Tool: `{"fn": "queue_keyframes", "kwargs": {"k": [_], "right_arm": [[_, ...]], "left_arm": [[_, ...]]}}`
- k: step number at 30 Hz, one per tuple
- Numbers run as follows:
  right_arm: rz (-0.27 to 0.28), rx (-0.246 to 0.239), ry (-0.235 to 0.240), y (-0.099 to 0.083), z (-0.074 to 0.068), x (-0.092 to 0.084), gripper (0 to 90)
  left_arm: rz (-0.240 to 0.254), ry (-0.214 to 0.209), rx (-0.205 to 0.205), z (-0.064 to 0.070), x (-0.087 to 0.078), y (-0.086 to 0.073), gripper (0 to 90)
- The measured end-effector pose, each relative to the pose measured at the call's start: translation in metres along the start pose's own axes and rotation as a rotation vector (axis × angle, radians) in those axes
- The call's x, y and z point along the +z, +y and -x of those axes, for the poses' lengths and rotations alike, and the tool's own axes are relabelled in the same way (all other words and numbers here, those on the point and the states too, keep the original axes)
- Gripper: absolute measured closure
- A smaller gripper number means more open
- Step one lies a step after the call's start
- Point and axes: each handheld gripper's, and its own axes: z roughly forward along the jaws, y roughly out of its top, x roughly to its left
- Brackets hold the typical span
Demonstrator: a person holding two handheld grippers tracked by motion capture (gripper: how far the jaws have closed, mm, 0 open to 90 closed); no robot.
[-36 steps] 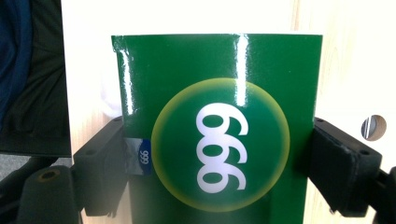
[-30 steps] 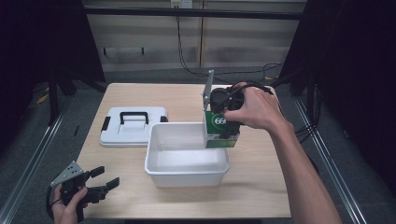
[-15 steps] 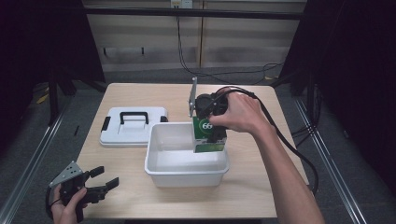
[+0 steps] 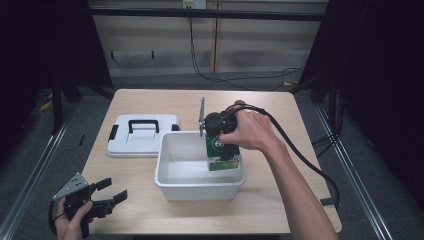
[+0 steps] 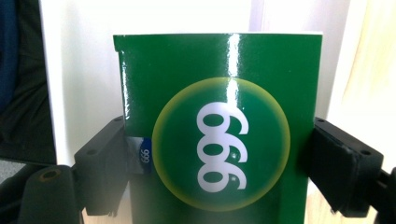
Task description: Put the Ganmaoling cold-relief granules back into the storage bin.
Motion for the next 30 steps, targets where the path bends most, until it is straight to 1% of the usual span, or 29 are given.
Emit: {"fn": "queue_keyframes", "kwargs": {"k": [2,3,5,6,8,9,11,12,13,14,17,19,20,21,23,25,29,30], "right_arm": [[0.002,-0.001,0.008,0.0,0.001,0.006,15.6],[0.003,0.008,0.01,0.0,0.001,0.008,15.6],[0.002,0.001,0.019,0.0,0.002,0.014,15.6],[-0.001,0.016,0.022,-0.001,0.002,0.017,15.6],[-0.016,0.018,0.017,-0.002,0.004,0.024,15.6],[-0.012,0.027,0.012,-0.003,0.005,0.028,15.6],[-0.007,0.055,0.023,-0.007,0.006,0.034,15.6],[-0.002,0.06,0.025,-0.01,0.007,0.037,15.6],[-0.002,0.06,0.025,-0.01,0.007,0.037,15.6],[0.008,0.07,0.022,-0.011,0.007,0.039,15.6],[0.01,0.07,0.016,-0.012,0.006,0.042,15.5],[0.007,0.07,0.022,-0.012,0.006,0.045,15.5],[0.007,0.055,0.027,-0.011,0.008,0.048,15.5],[0.001,0.068,0.025,-0.011,0.007,0.05,15.5],[-0.003,0.076,0.029,-0.01,0.007,0.055,15.5],[-0.003,0.077,0.035,-0.011,0.007,0.061,15.4],[0.0,0.061,0.039,-0.012,0.007,0.068,15.4],[-0.007,0.071,0.038,-0.012,0.006,0.069,15.4]], "left_arm": [[-0.001,0.001,0.004,0.0,0.0,0.0,15.8],[-0.001,0.001,0.004,0.0,0.0,0.0,15.9],[0.002,0.0,0.0,0.0,0.0,0.0,15.9],[0.002,0.001,-0.001,0.0,0.0,0.0,15.9],[0.004,-0.001,-0.001,0.0,-0.001,0.0,15.9],[0.004,-0.002,0.002,0.0,-0.001,0.0,15.8],[0.003,-0.004,-0.001,0.0,-0.001,0.0,15.9],[0.0,-0.004,0.006,0.0,-0.001,0.0,15.8],[0.0,-0.004,0.006,0.0,-0.001,0.0,15.9],[-0.002,-0.005,0.001,0.0,0.0,0.0,15.9],[-0.003,-0.004,0.003,0.0,0.0,0.0,15.8],[-0.004,-0.004,0.003,0.0,0.0,0.0,15.9],[-0.006,-0.004,0.005,0.0,0.001,0.0,15.9],[-0.006,-0.004,0.007,0.0,0.001,0.0,15.9],[-0.002,-0.004,0.003,0.0,0.0,0.0,15.9],[-0.003,-0.004,0.003,0.0,0.0,0.0,15.9],[-0.003,-0.006,0.004,0.0,0.0,0.0,15.9],[-0.002,-0.008,0.007,0.0,0.0,0.0,15.9]]}}
